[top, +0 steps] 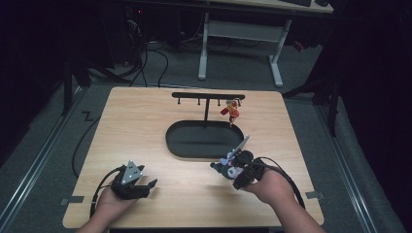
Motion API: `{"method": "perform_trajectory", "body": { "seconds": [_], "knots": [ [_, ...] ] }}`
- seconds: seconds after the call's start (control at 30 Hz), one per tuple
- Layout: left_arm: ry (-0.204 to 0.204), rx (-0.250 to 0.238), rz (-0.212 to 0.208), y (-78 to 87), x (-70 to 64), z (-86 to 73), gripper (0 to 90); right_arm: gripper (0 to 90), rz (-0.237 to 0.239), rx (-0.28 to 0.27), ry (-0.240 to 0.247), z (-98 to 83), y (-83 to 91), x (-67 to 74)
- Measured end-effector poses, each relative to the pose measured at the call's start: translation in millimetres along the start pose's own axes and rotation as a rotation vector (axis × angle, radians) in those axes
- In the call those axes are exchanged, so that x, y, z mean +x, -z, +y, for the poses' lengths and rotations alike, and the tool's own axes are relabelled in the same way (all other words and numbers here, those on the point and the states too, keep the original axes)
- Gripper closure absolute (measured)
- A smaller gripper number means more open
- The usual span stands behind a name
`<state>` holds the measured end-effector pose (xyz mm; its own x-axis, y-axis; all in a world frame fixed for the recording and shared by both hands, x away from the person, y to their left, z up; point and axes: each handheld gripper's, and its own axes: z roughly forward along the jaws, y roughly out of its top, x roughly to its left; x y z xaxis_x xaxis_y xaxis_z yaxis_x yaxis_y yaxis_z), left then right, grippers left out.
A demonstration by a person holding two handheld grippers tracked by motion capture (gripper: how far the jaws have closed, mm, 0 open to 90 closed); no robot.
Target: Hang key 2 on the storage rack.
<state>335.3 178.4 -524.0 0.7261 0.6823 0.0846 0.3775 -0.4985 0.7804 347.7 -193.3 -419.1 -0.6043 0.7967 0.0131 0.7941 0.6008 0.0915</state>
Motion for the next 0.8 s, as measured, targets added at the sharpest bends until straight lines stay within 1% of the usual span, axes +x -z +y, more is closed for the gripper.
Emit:
{"method": "perform_trajectory", "body": {
  "seconds": [0.07, 0.1, 0.13, 0.2, 0.23, 0.27, 0.3, 0.33, 0.37, 0.47, 0.53, 0.57, 0.63, 0.67, 0.73, 0.8],
  "knots": [
    [0.000, 0.000, 0.000, -0.1, 0.1, 0.0, 29.3, 47.8, 0.002, -0.011, -0.001, 5.1, 8.6, -3.1],
    [0.000, 0.000, -0.001, -0.1, 0.2, 0.0, 29.3, 47.8, -0.002, -0.016, 0.010, 7.8, 11.8, -5.4],
    [0.001, -0.001, -0.002, -0.1, 0.2, 0.0, 29.3, 47.8, 0.000, -0.017, -0.006, 9.4, 14.1, -5.8],
    [0.000, -0.001, -0.003, -0.1, 0.2, 0.0, 29.3, 47.8, 0.010, -0.017, -0.016, 14.8, 20.8, -9.9],
    [0.002, -0.001, -0.004, -0.1, 0.3, -0.2, 29.3, 47.8, 0.021, -0.009, -0.024, 17.3, 24.2, -11.0],
    [0.004, -0.002, -0.004, -0.1, 0.4, -0.6, 29.3, 47.8, 0.018, -0.007, -0.020, 20.0, 27.7, -12.1],
    [0.004, -0.002, -0.004, -0.1, 0.4, -0.6, 29.3, 47.8, 0.018, -0.007, -0.020, 20.0, 27.7, -12.1],
    [0.006, -0.001, -0.004, 0.3, 0.4, -0.9, 29.3, 47.8, 0.022, 0.001, -0.041, 26.2, 35.0, -12.8],
    [0.006, 0.000, -0.005, 0.7, 0.4, -0.8, 29.3, 47.8, 0.026, -0.002, -0.026, 30.0, 38.8, -14.5],
    [0.007, -0.002, -0.006, 1.4, 0.3, -0.7, 29.3, 47.8, 0.034, -0.015, -0.043, 43.1, 49.8, -16.4],
    [0.011, -0.005, -0.009, 1.8, 0.3, -1.5, 29.3, 47.8, 0.038, -0.024, -0.039, 51.0, 53.4, -18.6],
    [0.012, -0.006, -0.009, 2.1, 0.3, -1.8, 29.4, 47.8, 0.053, -0.021, -0.046, 56.4, 54.9, -19.5],
    [0.014, -0.004, -0.009, 2.8, 0.7, -2.3, 29.4, 47.8, 0.053, -0.018, -0.038, 59.5, 55.6, -20.2],
    [0.017, -0.003, -0.009, 3.1, 1.6, -3.0, 29.4, 47.8, 0.057, -0.011, -0.054, 68.5, 57.4, -20.6],
    [0.018, -0.005, -0.010, 3.3, 2.5, -3.3, 29.4, 47.8, 0.071, -0.017, -0.054, 74.7, 58.1, -23.2],
    [0.021, -0.008, -0.010, 3.9, 3.3, -3.2, 29.4, 47.8, 0.070, -0.018, -0.054, 81.6, 57.9, -25.3]
  ]
}}
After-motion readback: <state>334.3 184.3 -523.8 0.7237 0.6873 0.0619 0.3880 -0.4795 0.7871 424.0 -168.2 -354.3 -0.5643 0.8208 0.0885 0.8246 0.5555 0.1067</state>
